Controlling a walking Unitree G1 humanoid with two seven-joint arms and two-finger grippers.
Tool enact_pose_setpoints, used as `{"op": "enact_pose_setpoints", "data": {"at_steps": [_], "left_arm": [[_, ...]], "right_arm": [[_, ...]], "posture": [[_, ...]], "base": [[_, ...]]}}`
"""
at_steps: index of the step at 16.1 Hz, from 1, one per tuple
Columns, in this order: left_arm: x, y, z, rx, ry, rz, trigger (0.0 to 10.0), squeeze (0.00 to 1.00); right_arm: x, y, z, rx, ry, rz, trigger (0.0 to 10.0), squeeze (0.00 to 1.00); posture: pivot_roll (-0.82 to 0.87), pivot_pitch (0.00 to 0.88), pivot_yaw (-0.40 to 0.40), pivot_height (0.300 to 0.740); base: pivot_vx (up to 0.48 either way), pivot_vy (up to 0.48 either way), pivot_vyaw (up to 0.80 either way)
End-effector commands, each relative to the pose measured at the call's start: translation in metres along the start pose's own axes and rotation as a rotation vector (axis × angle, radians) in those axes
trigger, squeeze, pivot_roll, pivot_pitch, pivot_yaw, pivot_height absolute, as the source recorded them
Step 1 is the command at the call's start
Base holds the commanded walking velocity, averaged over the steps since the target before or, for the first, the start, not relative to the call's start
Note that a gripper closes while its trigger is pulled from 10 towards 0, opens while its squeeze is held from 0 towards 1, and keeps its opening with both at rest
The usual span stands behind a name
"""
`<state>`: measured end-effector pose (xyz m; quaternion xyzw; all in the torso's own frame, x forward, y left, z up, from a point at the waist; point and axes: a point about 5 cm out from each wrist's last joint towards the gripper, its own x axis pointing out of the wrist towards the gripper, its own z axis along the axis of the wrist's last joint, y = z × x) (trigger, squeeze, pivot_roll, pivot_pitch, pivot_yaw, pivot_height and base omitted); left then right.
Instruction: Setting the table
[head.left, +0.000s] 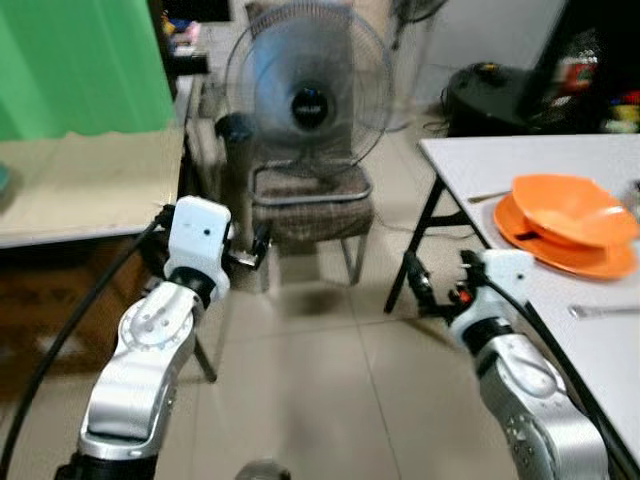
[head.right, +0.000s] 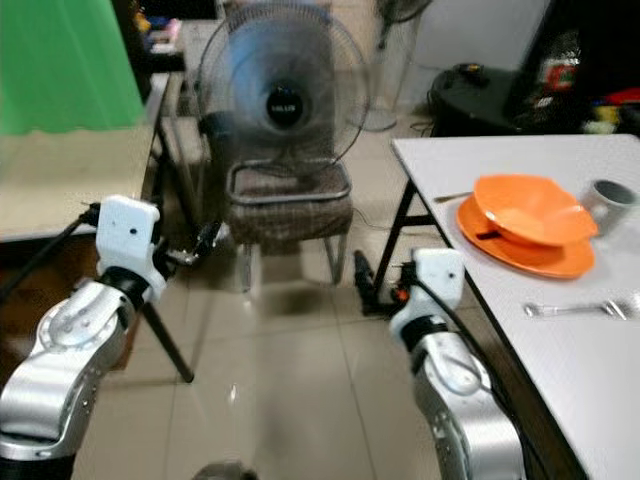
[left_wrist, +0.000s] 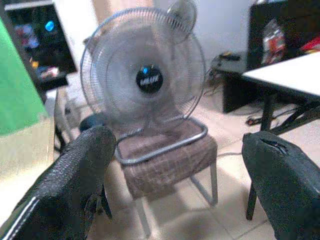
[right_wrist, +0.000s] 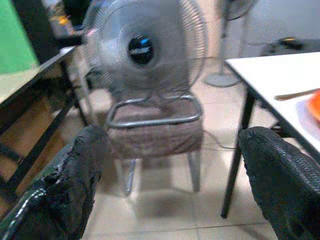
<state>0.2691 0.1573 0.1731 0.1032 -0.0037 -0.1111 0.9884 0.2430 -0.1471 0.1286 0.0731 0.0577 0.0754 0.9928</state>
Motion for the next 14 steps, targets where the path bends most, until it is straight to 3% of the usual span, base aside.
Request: {"op": "enact_pose_setpoints", "data": {"at_steps": [1,14], "left_arm": [[0.001,0.0047,0.0031,0.016,-0.005,0.01,10.0,0.0],[0.0005,0.003,0.0011,0.019,0.001,-0.035,10.0,0.0]], "right_arm": [[0.0024,0.0035,0.0011,0.032,0.006,0.014,10.0,0.0],[0.0012,0.0062,-0.0003,0.076,0.025,0.029,10.0,0.0]], "posture": [[0.1,0.0,-0.04,0.74],[0.1,0.0,-0.034,0.74]], "base": [[0.0,0.319,0.0],[0.0,0.306,0.0]]}}
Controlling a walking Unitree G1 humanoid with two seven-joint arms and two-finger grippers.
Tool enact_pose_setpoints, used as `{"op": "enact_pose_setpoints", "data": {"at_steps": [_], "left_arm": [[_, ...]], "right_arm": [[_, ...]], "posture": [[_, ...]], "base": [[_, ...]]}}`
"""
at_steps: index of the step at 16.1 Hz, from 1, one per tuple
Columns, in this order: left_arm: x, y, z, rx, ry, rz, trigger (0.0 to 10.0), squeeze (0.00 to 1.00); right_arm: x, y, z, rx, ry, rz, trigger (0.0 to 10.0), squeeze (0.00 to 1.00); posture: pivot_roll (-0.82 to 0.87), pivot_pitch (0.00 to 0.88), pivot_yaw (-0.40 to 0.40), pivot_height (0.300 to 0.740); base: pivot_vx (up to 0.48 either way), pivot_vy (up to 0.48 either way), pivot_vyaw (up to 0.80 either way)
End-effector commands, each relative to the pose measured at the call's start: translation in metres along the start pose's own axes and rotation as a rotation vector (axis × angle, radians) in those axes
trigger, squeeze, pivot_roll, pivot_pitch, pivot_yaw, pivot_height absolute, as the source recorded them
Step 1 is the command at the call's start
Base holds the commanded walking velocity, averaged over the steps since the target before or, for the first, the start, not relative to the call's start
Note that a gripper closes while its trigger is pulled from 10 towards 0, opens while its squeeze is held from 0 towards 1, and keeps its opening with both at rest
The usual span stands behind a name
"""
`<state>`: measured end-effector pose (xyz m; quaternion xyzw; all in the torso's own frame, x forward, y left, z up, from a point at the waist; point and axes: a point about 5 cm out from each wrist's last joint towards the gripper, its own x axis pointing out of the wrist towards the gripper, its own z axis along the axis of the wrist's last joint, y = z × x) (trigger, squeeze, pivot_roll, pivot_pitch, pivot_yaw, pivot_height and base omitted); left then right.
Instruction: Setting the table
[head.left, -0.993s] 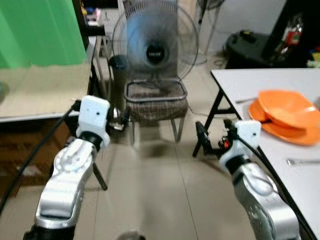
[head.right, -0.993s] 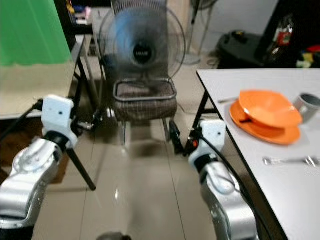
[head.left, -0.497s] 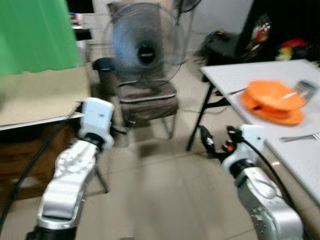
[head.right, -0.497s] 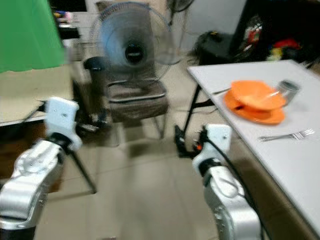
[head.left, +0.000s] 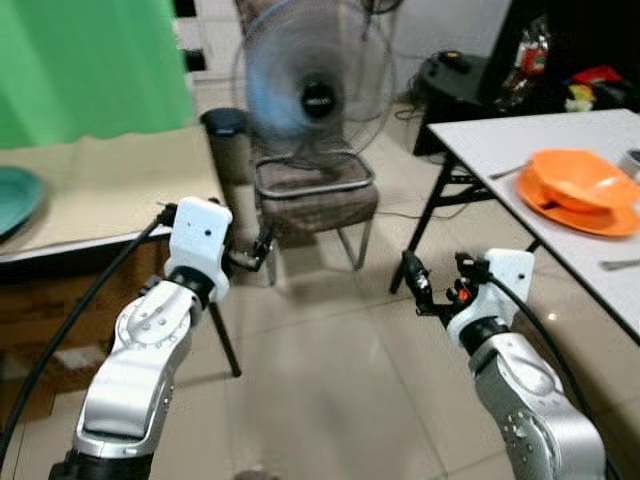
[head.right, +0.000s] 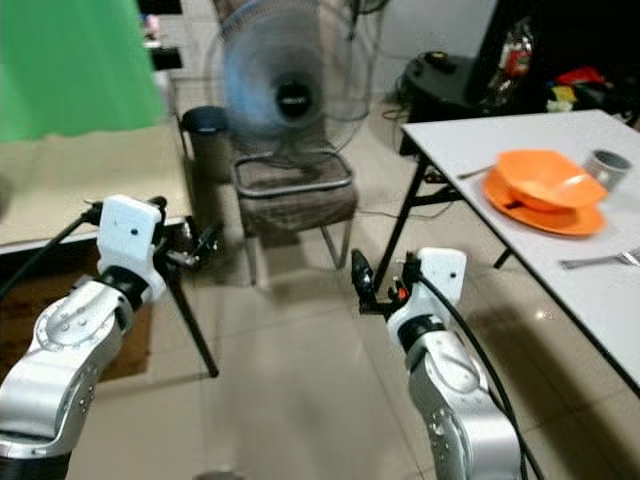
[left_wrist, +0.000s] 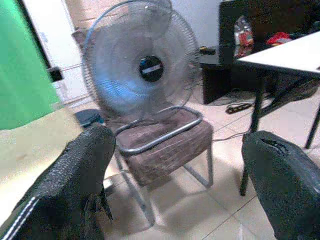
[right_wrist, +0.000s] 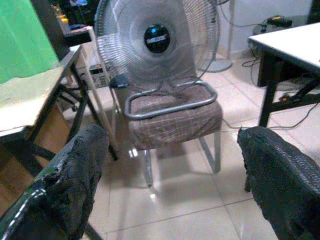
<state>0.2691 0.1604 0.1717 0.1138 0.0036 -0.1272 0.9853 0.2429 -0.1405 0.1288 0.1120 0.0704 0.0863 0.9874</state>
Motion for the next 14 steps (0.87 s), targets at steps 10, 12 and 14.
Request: {"op": "enact_pose_setpoints", "data": {"at_steps": [10,12,14], "left_arm": [[0.001,0.002,0.005,-0.015,-0.016,0.019,10.0,0.0],[0.002,0.002,0.005,-0.011,-0.019,0.017,10.0,0.0],[0.002,0.004,0.006,-0.006,-0.025,0.021,10.0,0.0]], "right_arm": [[0.001,0.009,0.0,-0.048,0.019,0.107,10.0,0.0],[0.001,0.011,-0.003,-0.026,0.042,0.149,10.0,0.0],[0.001,0.012,-0.004,-0.035,0.049,0.18,10.0,0.0]], "posture": [[0.1,0.0,-0.036,0.74],[0.1,0.0,-0.036,0.74],[0.1,0.0,-0.03,0.74]], "base": [[0.0,0.213,0.24],[0.0,0.0,0.8],[0.0,0.0,0.8]]}}
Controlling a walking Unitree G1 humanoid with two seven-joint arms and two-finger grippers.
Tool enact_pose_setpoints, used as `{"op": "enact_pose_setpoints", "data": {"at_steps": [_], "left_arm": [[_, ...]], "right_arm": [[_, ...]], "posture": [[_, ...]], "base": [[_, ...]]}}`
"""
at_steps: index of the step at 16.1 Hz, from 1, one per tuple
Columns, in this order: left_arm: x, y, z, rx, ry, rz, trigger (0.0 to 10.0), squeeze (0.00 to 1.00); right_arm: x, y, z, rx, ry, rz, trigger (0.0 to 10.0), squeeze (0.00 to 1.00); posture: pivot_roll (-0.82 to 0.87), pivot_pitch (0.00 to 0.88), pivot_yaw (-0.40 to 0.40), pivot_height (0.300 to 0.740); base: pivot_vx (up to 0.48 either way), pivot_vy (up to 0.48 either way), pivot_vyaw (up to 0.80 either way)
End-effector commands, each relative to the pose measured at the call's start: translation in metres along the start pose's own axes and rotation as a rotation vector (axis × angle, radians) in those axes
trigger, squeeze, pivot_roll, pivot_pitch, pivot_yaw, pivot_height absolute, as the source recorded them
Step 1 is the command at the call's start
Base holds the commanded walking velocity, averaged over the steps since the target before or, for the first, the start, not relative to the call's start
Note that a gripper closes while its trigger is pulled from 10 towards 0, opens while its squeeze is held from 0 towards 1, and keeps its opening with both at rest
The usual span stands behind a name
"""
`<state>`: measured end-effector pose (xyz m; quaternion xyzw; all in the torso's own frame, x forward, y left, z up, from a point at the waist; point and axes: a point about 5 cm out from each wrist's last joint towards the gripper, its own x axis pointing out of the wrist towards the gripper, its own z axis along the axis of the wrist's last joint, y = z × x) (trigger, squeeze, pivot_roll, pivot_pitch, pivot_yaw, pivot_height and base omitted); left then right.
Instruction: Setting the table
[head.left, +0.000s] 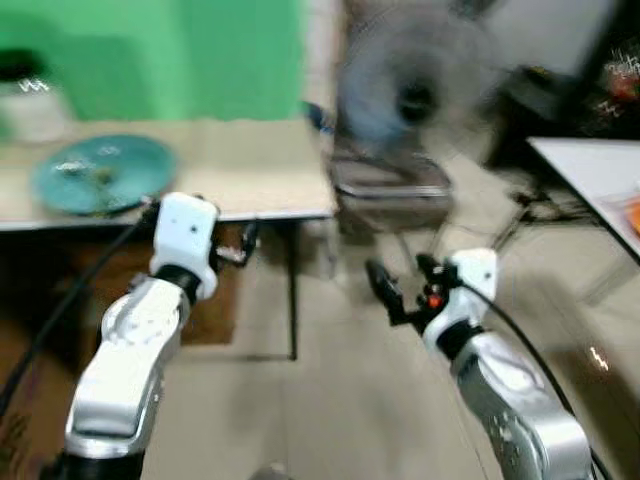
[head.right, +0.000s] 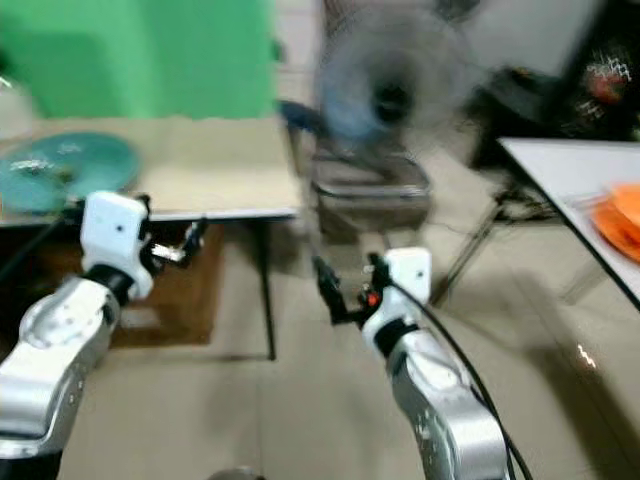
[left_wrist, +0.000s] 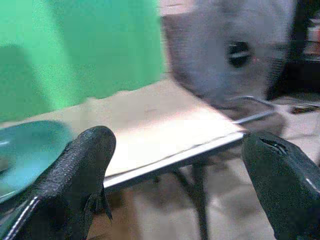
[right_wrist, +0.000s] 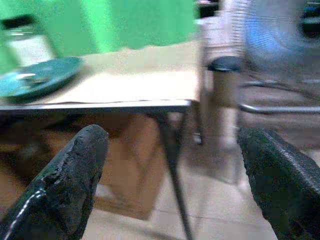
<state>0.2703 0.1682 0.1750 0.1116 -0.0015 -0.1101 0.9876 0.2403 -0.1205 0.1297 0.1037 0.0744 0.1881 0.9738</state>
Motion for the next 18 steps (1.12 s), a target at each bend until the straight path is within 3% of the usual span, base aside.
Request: {"op": "enact_pose_setpoints", "data": {"at_steps": [1,11,16,18], "left_arm": [[0.0021,-0.004,0.0046,-0.008,-0.021,-0.015,10.0,0.0],[-0.0027,-0.0019,0.0046,-0.014,-0.022,-0.008,10.0,0.0],[-0.0031,-0.003,0.0026,-0.021,-0.015,-0.013,10.0,0.0],[-0.0047,-0.0048,-0.0012,-0.023,-0.004,-0.03,10.0,0.0]], "right_arm": [[-0.0016,-0.0072,-0.0002,-0.007,0.015,-0.018,10.0,0.0],[0.0022,-0.0081,0.0014,-0.036,0.014,-0.019,10.0,0.0],[0.0032,-0.0092,0.0069,-0.107,-0.017,-0.06,10.0,0.0],[0.0016,-0.0093,0.0078,-0.175,-0.029,-0.069,10.0,0.0]], "posture": [[0.1,0.0,-0.03,0.74],[0.11,0.0,-0.04,0.74],[0.1,0.0,-0.029,0.74],[0.1,0.0,-0.028,0.74]], "base": [[0.0,0.0,0.8],[0.287,0.0,0.75],[0.35,0.0,0.0],[0.345,0.0,0.0]]}}
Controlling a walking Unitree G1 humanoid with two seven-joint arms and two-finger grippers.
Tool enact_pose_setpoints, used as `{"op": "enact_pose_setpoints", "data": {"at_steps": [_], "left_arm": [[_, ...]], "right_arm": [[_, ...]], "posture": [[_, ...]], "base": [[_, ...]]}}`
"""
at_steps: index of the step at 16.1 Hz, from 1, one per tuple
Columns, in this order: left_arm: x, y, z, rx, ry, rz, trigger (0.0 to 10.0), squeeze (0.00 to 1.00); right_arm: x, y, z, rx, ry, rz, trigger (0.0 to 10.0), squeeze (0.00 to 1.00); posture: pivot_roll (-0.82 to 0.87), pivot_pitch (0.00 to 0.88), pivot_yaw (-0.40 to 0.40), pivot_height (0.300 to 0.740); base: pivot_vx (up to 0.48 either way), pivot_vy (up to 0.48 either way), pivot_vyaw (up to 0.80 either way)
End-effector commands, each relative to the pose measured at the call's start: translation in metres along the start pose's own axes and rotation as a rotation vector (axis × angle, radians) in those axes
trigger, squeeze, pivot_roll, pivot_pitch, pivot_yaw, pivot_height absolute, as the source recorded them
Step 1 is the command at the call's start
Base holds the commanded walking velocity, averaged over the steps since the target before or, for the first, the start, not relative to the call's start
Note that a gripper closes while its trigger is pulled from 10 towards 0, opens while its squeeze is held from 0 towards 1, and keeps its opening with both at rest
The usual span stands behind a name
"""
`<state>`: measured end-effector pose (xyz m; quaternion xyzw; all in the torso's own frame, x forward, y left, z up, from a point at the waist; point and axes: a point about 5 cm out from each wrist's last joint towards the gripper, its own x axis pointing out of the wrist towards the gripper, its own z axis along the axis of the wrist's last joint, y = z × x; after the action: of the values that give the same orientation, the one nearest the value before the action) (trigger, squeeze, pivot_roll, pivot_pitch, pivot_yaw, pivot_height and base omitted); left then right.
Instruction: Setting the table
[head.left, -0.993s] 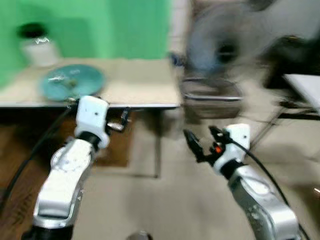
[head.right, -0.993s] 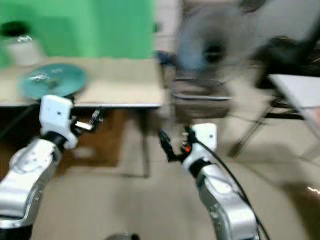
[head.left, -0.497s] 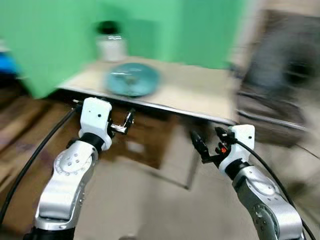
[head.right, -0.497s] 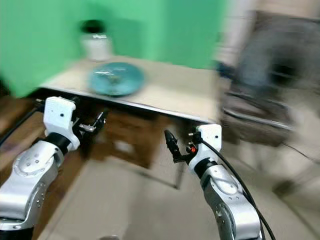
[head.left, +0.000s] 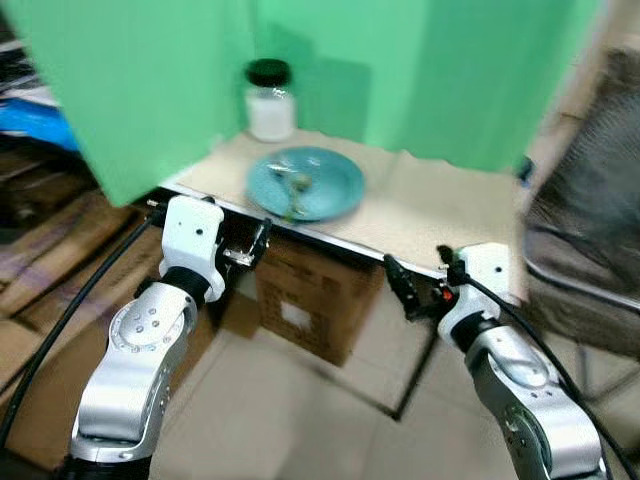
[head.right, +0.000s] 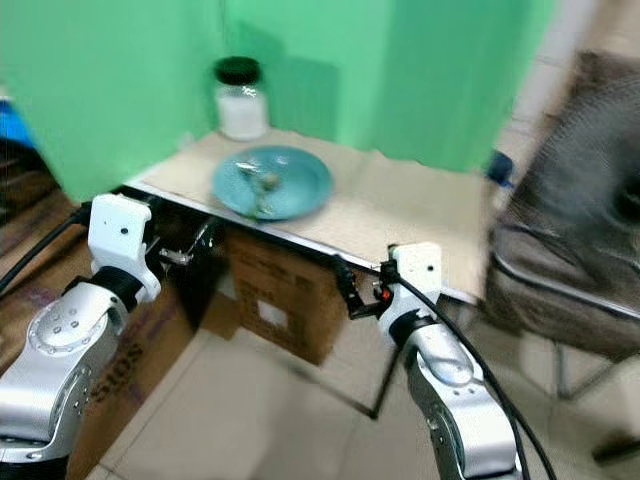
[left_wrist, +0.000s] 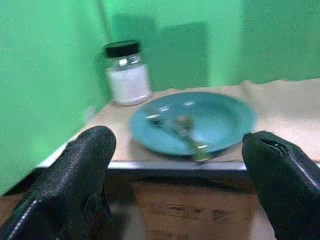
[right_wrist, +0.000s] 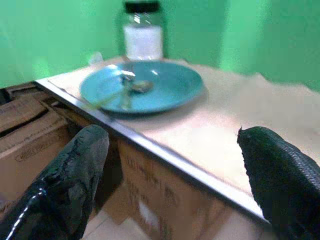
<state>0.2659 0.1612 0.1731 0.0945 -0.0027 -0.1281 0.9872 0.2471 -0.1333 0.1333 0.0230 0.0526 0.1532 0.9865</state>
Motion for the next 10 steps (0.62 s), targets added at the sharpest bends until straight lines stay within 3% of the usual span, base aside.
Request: {"op": "enact_pose_setpoints", "data": {"at_steps": [1,8,10], "left_arm": [[-0.004,0.004,-0.003,0.007,0.011,0.003,10.0,0.0],[-0.028,0.009,-0.022,0.0,0.016,-0.024,10.0,0.0],[-0.03,0.007,-0.023,0.009,0.019,-0.034,10.0,0.0]], "right_arm": [[0.0,0.005,0.0,0.01,-0.011,0.01,10.0,0.0],[0.003,0.001,-0.005,0.076,0.006,-0.026,10.0,0.0],[0.003,0.0,-0.004,0.07,0.008,-0.026,10.0,0.0]], "posture": [[0.1,0.0,-0.029,0.74],[0.11,0.0,-0.047,0.74],[0.11,0.0,-0.048,0.74]], "base": [[0.337,0.0,0.0],[0.333,0.0,0.0],[0.345,0.0,0.8]]}}
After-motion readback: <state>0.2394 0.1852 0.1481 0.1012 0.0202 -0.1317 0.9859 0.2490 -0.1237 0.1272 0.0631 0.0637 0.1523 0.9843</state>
